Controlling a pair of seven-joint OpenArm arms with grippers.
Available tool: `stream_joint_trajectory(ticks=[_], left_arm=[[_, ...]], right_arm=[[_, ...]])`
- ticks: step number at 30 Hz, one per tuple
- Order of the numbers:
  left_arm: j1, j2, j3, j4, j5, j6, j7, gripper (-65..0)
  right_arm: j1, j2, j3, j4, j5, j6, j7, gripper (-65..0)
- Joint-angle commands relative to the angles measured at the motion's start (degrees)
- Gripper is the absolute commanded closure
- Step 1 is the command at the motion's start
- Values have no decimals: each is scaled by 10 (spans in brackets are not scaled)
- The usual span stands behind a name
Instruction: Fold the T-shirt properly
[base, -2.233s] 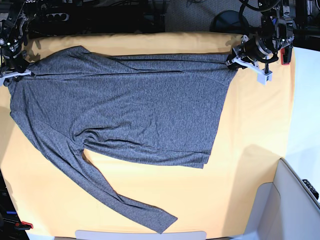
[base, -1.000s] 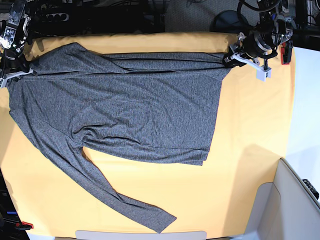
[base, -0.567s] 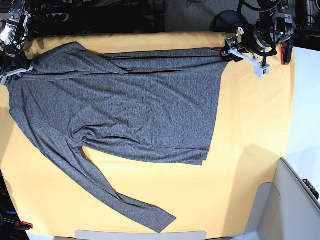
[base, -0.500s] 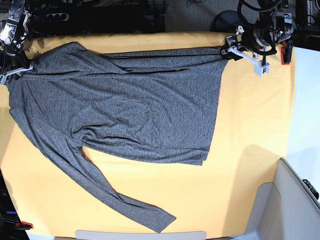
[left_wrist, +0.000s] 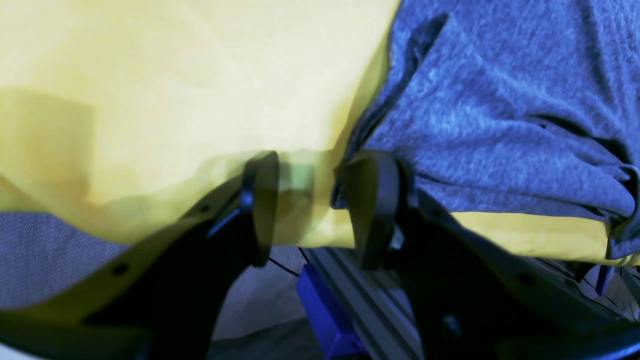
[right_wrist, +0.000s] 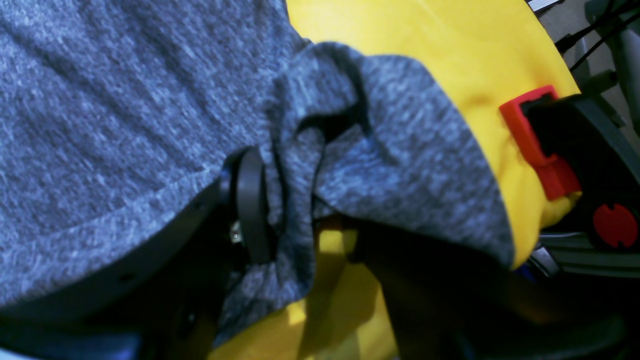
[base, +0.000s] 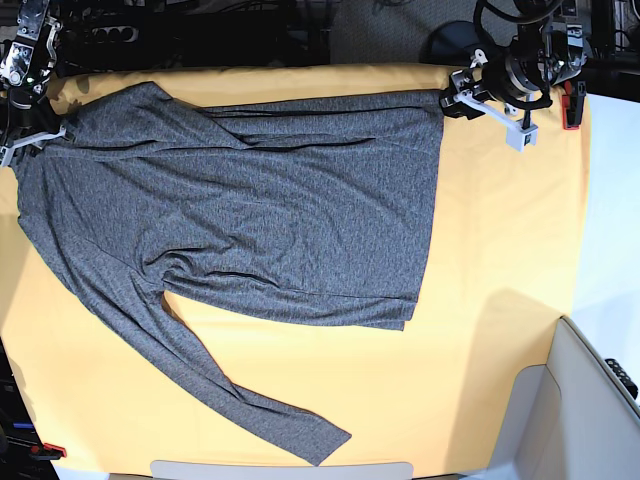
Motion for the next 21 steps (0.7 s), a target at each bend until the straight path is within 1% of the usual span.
stream_joint_trajectory(ticks=[1, 3, 5, 6, 8, 13, 15, 19, 21], left_arm=[[-1, -4, -2, 9, -2, 3, 7, -253], [-1, -3, -2, 9, -2, 3, 15, -253], [-2, -3, -2, 9, -2, 3, 15, -253], [-2, -3, -2, 9, -2, 3, 15, -253], [-2, -3, -2, 9, -2, 3, 15, -253], [-2, -3, -2, 9, -2, 3, 16, -253], [-2, -3, -2, 9, -2, 3, 17, -253], [-6, -3, -2, 9, -2, 3, 18, -253], [-8, -3, -1, 9, -2, 3, 18, -251]], right_arm=[[-24, -9, -5, -18, -3, 0, -138, -221], [-23, -8, -5, -18, -3, 3, -138, -222], [-23, -8, -5, -19, -3, 25, -138, -224], [-23, -8, -5, -20, -3, 37, -138, -237], [-23, -8, -5, -21, -3, 49, -139, -289], [-23, -12, -8, -21, -3, 51, -139, -451], [-23, -13, -9, -21, -3, 52, -139, -482], [-25, -13, -9, -18, 0, 53, -139, -482], [-29, -10, -5, -18, 27, 53, -139, -482]])
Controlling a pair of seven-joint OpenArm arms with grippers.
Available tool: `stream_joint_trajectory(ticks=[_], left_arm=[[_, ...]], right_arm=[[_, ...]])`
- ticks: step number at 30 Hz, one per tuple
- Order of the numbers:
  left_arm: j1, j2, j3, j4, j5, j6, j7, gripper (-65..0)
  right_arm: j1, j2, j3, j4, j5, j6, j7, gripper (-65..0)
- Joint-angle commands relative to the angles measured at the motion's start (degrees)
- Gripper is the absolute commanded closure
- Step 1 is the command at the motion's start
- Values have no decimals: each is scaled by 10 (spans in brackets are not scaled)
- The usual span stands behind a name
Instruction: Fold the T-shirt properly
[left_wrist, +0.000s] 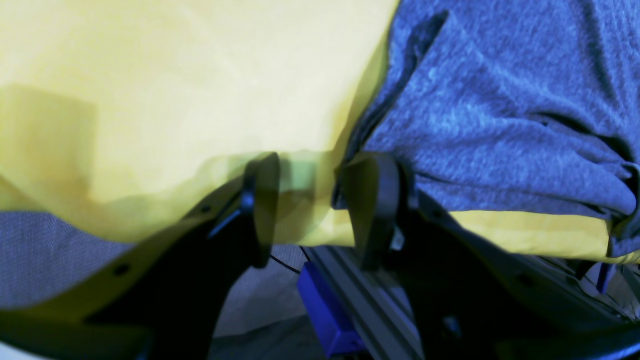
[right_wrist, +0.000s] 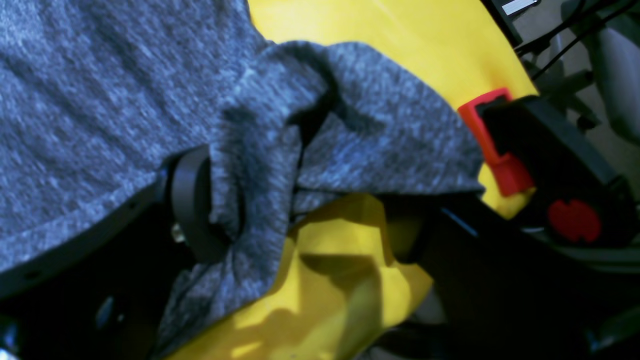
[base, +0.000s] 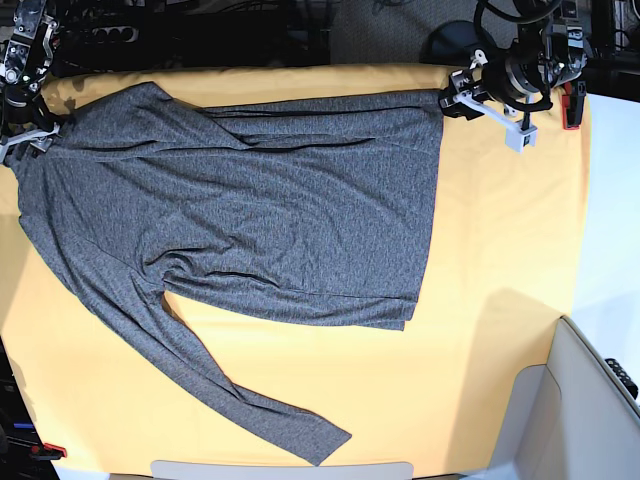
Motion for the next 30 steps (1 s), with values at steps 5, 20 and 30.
stream_joint_trajectory(ticks=[5, 20, 30], left_arm=[[-2, -4, -1, 33, -4, 3, 4, -251], [-2, -4, 0, 47, -4, 1, 4, -251], [-2, -4, 0, 47, -4, 1, 4, -251]], right_arm=[[-49, 11, 13, -10, 99, 34, -135, -482], [-50, 74, 39, -10, 124, 32, -135, -482], [-47, 53, 36, 51, 75, 27, -135, -485]])
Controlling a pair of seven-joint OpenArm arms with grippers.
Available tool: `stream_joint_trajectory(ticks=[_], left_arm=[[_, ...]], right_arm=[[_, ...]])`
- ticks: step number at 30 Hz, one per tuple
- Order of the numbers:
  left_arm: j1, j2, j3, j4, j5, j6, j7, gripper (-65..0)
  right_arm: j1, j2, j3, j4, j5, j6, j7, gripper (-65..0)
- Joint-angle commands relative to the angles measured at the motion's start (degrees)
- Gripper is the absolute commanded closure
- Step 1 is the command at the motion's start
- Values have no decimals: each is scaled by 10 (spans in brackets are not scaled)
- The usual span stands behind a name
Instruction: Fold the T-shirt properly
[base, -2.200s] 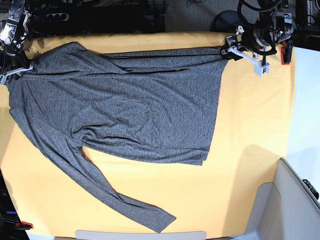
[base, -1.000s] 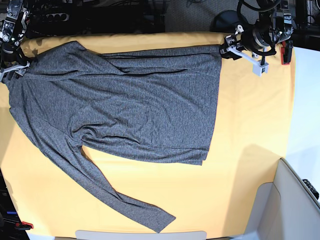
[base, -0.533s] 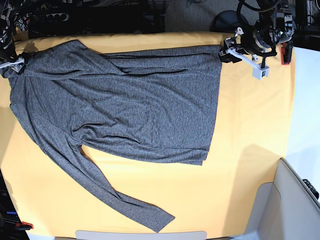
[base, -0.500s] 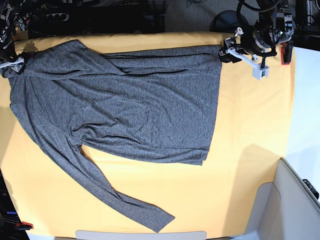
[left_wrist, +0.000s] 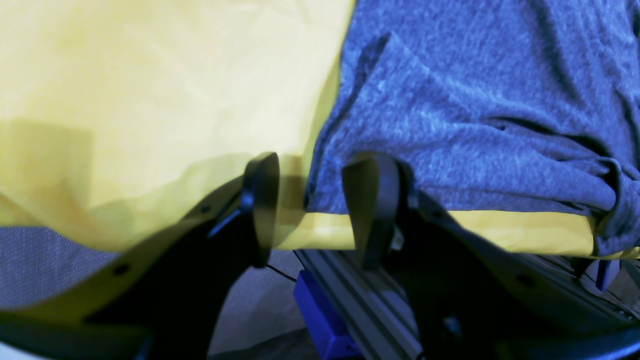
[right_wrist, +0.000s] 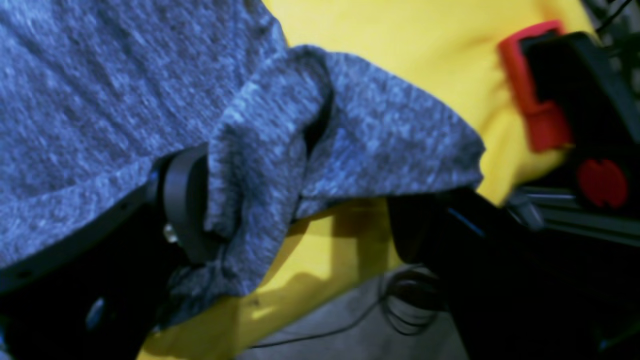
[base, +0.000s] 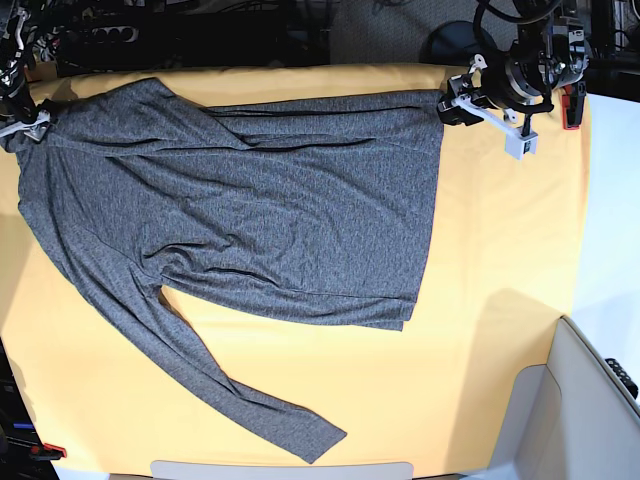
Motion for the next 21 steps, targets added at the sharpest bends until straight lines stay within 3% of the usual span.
stream_joint_trajectory(ticks=[1, 4, 11, 15, 21], left_arm=[[0, -4, -2, 11, -6, 1, 2, -251], [0, -4, -2, 11, -6, 1, 2, -251], [0, -4, -2, 11, -6, 1, 2, -251], [0, -3, -2, 11, -6, 1, 2, -251], [0, -3, -2, 11, -6, 1, 1, -251]], right_arm=[[-4, -1, 4, 9, -17, 0, -25, -486], [4, -13, 3, 23, -40, 1, -26, -496], [19, -20, 1, 24, -44, 4, -26, -634], [19, -21, 1, 27, -38, 6, -26, -638], [-3, -21, -1, 81, 17, 6, -26, -638]])
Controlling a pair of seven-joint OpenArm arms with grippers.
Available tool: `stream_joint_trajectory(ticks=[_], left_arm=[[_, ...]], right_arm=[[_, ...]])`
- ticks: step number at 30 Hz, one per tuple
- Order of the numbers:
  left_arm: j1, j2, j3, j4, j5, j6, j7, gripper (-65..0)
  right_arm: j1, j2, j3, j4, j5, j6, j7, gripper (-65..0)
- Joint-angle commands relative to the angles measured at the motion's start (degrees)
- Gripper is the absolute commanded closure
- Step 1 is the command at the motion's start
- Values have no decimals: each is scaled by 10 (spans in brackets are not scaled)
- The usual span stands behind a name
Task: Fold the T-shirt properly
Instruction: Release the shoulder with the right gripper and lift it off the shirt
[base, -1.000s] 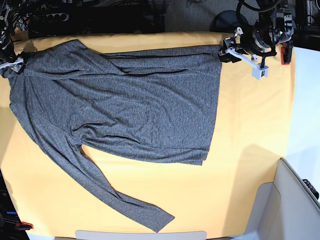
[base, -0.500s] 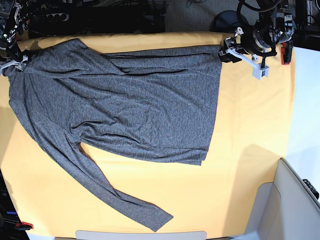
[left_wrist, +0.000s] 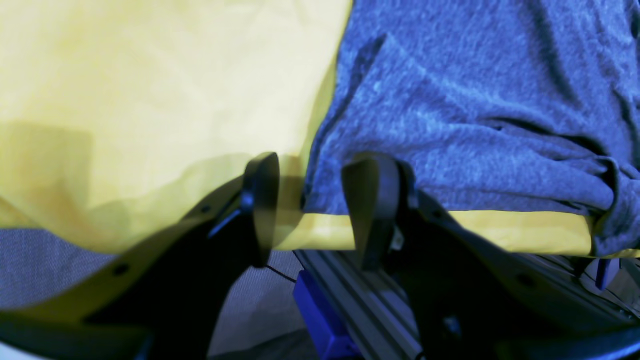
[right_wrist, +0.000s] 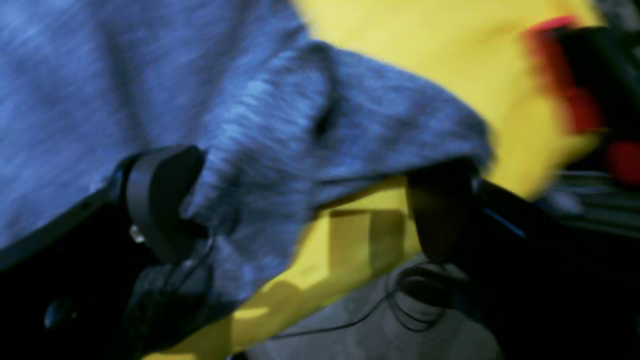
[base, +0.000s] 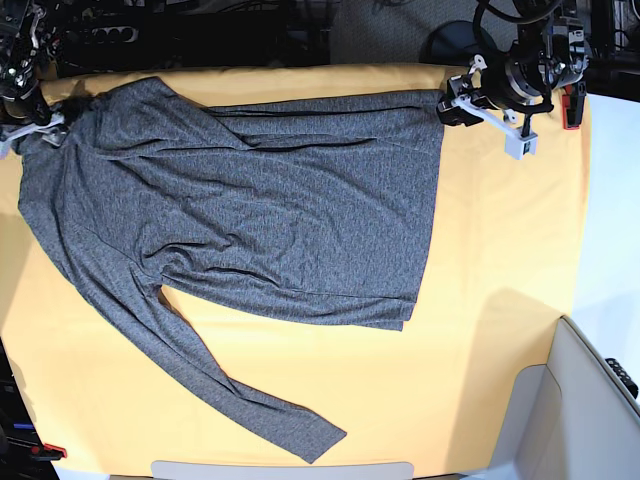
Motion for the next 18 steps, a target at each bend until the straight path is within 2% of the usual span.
stream_joint_trajectory(ticks=[1, 8, 18], left_arm=[[0, -4, -2, 11, -6, 1, 1, -251], [-12, -4, 0, 11, -6, 0, 1, -251], [-12, -4, 0, 11, -7, 0, 1, -251]], right_arm=[[-2, 12, 3, 26, 3, -1, 8, -638], [4, 12, 3, 102, -11, -1, -74, -638], [-34, 12, -2, 174, -6, -1, -111, -638]])
